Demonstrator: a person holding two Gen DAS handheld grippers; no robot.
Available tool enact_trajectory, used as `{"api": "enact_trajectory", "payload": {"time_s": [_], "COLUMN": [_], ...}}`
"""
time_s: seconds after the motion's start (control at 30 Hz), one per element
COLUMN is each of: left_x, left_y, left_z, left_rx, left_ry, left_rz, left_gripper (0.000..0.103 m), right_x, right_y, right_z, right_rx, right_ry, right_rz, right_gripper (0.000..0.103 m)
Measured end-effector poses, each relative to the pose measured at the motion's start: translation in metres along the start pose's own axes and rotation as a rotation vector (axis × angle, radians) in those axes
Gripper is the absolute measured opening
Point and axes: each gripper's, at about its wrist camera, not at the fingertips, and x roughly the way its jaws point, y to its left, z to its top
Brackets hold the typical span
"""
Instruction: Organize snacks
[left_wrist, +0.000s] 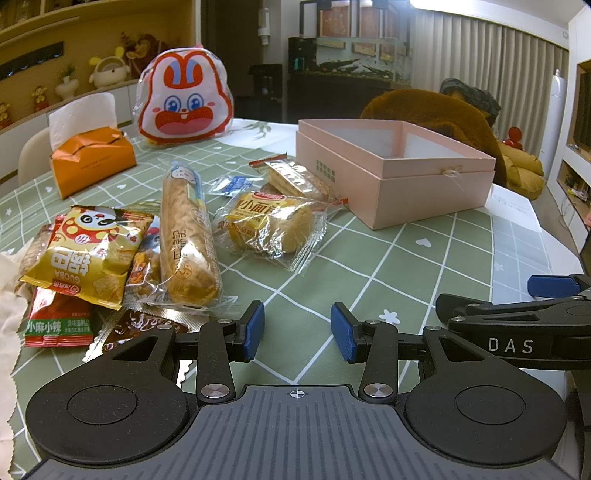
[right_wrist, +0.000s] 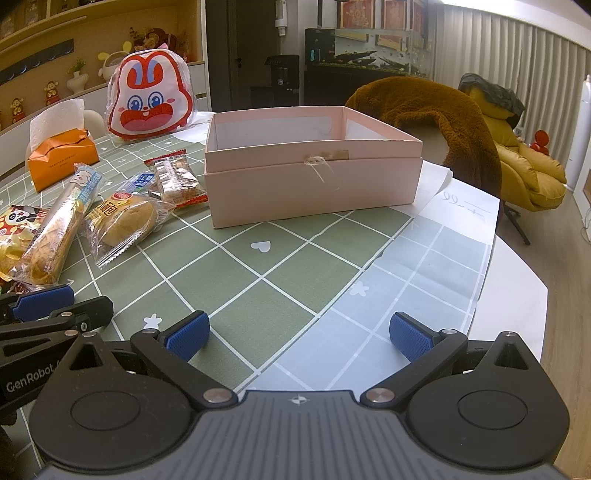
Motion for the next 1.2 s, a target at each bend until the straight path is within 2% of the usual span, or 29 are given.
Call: {"api": "enact_trajectory", "payload": {"time_s": [1.03,1.17,1.2], "left_x": [-0.0013,-0.0053,-0.0039], "left_y": [0.0021,0.0024,0.0036], "left_z": [-0.0026,-0.0002,0.0004], "left_rx": [0.004,-0.016,-0.024], "left_ry": [0.000,0.000,0.005], "left_rz": [0.010,0.018,0.017], "left_gripper": [0.048,0.048,0.048], "right_x": [-0.0011,0.0007,0.0017], "right_y": [-0.0013,-0.0044,-0.0033], "right_z": [-0.0009,0.0001,0.0041], "right_rx": [-0.001,0.010,0.014], "right_ry": [-0.001,-0.006,0.020], "right_rz": [0.002,0.025,0.040], "right_gripper": [0.103,0.103,0.103]}}
